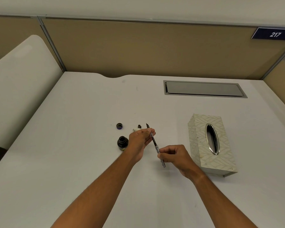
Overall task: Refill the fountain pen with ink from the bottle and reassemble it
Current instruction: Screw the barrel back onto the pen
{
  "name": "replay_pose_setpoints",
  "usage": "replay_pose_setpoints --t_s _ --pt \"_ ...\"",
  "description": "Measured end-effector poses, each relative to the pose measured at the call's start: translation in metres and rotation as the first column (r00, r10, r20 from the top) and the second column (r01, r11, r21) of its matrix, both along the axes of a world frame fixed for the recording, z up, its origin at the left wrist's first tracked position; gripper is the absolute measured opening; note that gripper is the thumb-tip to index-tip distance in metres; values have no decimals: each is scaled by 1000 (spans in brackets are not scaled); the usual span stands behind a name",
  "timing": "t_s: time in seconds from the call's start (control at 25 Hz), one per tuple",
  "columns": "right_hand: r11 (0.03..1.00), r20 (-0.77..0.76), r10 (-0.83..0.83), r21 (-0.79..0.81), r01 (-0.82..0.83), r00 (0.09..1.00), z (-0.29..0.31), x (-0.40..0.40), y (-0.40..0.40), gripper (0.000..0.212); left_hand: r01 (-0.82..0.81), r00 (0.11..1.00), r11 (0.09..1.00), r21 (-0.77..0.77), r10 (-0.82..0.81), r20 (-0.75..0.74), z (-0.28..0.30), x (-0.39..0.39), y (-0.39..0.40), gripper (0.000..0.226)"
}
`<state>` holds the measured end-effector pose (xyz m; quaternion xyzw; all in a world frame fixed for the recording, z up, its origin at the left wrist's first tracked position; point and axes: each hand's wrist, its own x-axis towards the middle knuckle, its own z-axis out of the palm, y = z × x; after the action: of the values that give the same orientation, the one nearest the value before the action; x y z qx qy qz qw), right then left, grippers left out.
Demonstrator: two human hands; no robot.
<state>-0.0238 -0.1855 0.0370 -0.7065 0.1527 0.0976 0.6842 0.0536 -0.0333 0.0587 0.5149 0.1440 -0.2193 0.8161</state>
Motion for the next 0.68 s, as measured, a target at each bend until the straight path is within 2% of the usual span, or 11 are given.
replay_pose_setpoints --t_s 0.68 --pt "1000 12 -21 0 21 1000 2 5 5 10 68 998 998 5 -68 4 -16 -17 -4 13"
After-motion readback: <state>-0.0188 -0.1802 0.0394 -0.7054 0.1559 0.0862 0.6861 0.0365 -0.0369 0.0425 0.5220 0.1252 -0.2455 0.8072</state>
